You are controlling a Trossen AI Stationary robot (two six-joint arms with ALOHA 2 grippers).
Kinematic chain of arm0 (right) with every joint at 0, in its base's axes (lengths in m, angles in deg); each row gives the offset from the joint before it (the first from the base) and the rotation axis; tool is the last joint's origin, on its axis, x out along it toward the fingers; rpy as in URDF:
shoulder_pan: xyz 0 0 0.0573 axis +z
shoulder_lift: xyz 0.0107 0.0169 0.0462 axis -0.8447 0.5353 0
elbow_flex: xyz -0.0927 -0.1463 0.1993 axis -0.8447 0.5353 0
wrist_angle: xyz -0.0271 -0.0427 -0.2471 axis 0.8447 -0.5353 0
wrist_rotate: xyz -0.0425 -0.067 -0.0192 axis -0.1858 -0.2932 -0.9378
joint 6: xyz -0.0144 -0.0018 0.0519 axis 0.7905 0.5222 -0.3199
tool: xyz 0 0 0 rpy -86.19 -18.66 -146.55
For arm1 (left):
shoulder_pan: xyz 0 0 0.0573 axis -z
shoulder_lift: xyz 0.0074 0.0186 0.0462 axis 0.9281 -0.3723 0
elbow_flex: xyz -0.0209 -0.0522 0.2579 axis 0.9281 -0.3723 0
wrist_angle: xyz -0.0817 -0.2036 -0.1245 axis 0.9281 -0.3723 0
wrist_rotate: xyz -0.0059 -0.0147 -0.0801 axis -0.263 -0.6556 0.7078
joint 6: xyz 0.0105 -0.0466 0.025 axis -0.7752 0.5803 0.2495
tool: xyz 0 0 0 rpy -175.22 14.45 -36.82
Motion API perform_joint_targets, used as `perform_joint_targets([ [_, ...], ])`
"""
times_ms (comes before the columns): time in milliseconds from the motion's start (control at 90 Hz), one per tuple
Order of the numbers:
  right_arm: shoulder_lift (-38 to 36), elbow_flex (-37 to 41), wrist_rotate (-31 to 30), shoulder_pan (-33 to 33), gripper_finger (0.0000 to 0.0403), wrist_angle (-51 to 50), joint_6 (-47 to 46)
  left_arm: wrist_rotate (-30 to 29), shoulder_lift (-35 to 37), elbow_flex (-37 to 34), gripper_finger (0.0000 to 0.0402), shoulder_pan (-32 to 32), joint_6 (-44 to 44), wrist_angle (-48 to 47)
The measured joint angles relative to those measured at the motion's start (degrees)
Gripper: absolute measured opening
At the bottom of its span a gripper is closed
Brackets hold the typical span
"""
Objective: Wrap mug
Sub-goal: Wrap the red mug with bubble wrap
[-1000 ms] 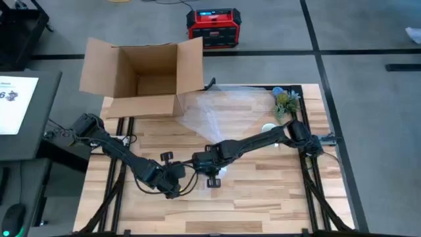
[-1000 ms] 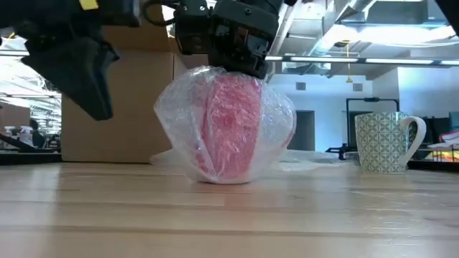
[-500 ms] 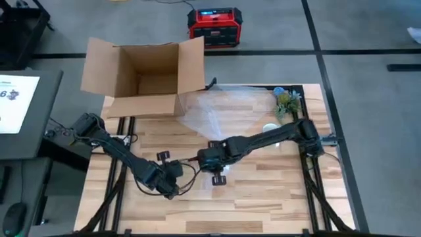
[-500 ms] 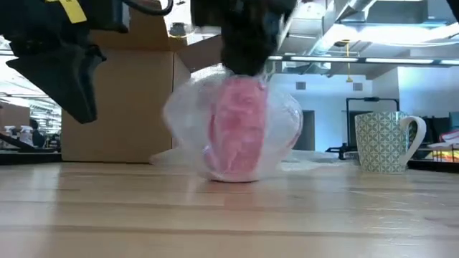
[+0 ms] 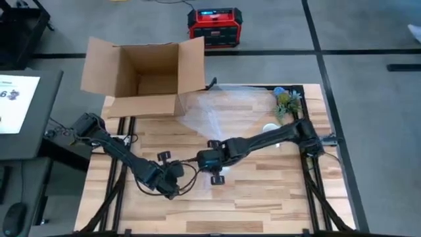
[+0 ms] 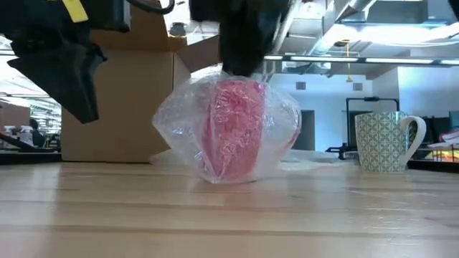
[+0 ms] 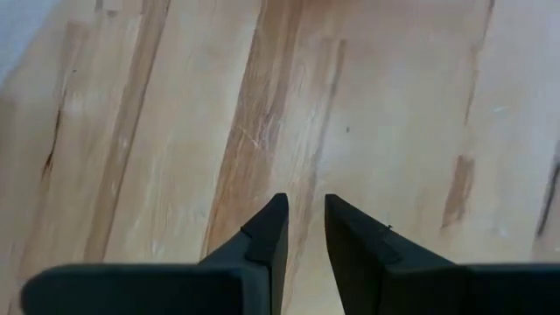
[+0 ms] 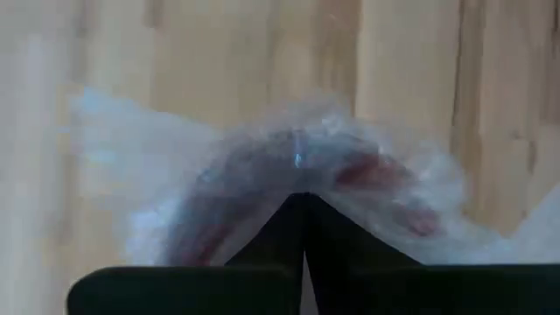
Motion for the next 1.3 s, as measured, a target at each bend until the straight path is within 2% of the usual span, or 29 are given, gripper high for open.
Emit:
perform_joint_targets([
  [189, 5.10, -0.56, 1.28, -0.21, 0.0000, -1.20, -0.38, 0.02, 0.00, 0.00, 0.0056, 0.00, -0.04, 0.21],
  [322, 5.35, -0.66, 2.50, -0.03, 0.0000, -1.95, -0.27, 0.02, 0.00, 0.00, 0.0056, 0.00, -0.04, 0.25],
  [756, -6.40, -2.93, 3.75, 1.69, 0.0000, -6.09, 1.22, 0.04, 0.00, 0.00, 0.0056, 0.00, -0.01, 0.26],
  [811, -7.14, -2.92, 2.32, 1.60, 0.0000, -6.10, 0.81, 0.04, 0.00, 0.00, 0.0056, 0.00, -0.02, 0.26],
  [989, -7.05, -2.94, -10.26, 1.60, 0.0000, -6.53, -3.09, 0.04, 0.00, 0.00, 0.0056, 0.00, -0.04, 0.26],
  [1300, 0.23, -3.29, -6.84, 1.84, 0.0000, -6.83, -2.91, 0.02, 0.00, 0.00, 0.0056, 0.04, 0.09, 0.49],
])
